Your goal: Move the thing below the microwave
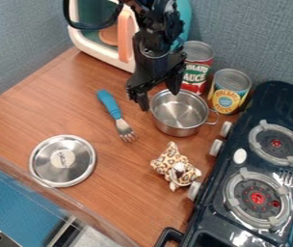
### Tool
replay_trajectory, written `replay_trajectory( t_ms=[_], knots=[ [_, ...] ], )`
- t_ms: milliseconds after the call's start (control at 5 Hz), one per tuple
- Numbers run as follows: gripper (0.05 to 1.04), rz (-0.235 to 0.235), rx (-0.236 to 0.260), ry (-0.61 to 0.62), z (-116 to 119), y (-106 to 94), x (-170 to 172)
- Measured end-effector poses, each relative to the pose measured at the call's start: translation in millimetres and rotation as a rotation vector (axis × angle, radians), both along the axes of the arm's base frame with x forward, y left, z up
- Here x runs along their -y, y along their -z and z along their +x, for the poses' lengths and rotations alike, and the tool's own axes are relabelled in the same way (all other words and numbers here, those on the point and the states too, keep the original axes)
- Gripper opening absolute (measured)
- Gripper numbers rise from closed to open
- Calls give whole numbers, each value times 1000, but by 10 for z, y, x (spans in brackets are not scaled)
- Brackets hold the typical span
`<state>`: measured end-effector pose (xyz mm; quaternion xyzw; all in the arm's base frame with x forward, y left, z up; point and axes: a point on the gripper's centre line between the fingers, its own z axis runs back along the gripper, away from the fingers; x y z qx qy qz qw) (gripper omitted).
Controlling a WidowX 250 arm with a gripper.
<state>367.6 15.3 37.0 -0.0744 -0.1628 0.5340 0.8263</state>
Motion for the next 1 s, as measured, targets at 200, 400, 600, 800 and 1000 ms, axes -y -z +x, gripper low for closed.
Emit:
replay_trajectory(
  t_ms=[200, 400, 600, 800, 1000],
  knots=[
    [1001, -2, -33, -5, -36, 110, 0],
    [1001, 13, -80, 22, -164, 174, 105],
    [1001, 4, -39, 11, -333, 15, 228],
    [1001, -57, 14, 38, -506, 60, 458],
    [1001, -82, 35, 136, -496, 188, 796]
  ],
)
